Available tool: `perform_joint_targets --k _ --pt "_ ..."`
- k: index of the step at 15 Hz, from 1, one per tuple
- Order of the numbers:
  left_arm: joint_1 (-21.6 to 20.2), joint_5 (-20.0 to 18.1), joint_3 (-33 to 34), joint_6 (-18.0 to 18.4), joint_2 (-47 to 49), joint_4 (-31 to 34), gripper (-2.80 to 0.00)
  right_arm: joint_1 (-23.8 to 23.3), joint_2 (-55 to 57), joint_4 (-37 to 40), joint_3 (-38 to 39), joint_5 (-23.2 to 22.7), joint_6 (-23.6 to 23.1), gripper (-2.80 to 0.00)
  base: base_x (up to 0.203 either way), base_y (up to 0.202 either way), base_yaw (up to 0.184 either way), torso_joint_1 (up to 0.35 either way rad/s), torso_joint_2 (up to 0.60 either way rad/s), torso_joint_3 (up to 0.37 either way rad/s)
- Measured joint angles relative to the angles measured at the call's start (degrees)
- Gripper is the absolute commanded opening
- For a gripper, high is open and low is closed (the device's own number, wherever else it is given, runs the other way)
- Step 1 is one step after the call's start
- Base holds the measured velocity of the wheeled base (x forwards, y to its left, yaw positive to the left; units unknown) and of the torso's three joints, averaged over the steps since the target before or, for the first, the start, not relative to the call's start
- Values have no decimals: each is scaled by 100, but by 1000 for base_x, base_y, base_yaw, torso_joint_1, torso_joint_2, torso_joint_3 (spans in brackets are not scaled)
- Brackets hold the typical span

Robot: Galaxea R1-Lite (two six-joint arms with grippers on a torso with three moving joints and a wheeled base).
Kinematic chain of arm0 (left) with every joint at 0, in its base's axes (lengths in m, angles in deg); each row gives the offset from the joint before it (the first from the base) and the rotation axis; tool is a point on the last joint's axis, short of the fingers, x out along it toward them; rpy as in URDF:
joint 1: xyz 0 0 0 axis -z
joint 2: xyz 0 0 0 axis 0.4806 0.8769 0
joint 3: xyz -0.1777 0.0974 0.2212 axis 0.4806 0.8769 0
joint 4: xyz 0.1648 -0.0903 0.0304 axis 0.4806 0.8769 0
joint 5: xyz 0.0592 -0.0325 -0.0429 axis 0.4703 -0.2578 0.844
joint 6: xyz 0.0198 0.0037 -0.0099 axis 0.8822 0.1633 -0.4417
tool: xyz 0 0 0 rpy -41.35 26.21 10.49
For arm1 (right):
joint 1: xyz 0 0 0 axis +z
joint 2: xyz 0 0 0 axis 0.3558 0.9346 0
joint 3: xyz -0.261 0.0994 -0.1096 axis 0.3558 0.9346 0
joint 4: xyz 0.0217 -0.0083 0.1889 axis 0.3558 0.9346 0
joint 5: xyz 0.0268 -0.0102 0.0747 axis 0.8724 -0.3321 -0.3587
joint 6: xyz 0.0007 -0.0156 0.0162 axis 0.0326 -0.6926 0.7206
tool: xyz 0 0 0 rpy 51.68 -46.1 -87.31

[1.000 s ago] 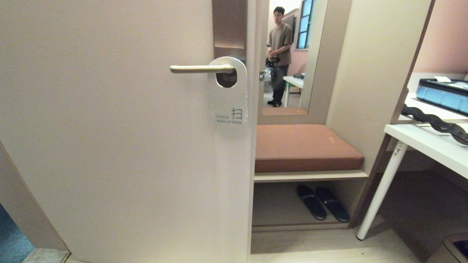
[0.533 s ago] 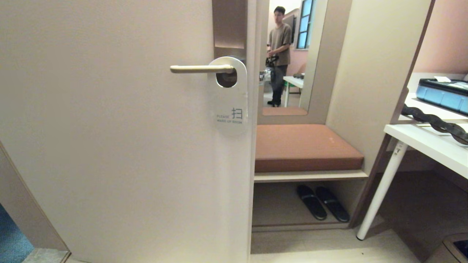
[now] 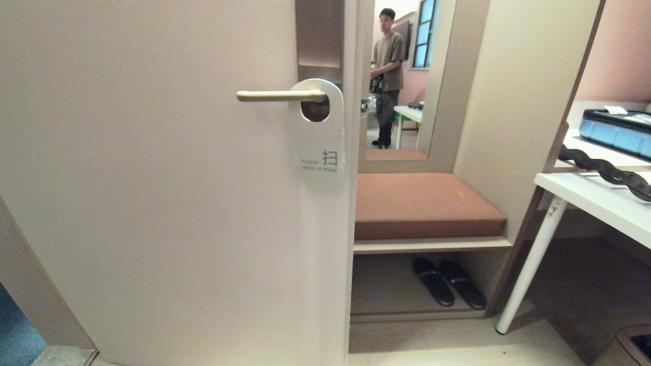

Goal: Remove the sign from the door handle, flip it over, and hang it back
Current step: Take down the sign

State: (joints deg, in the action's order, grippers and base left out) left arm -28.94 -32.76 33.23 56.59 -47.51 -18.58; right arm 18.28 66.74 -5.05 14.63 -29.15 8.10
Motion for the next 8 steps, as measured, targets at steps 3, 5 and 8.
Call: perform_joint_targets --k 3,5,8 --pt "-2 2 0 1 0 3 -280 -1043 885 -919 -110 -1441 -189 -280 0 0 0 0 0 0" --pt "-2 1 0 -2 0 1 -280 -1718 1544 -1428 -320 -2667 -469 -280 0 0 0 0 0 0" --pt "-2 0 0 -2 0 1 -280 -2182 2440 -1979 -775 -4221 -793 -280 0 0 0 0 0 0"
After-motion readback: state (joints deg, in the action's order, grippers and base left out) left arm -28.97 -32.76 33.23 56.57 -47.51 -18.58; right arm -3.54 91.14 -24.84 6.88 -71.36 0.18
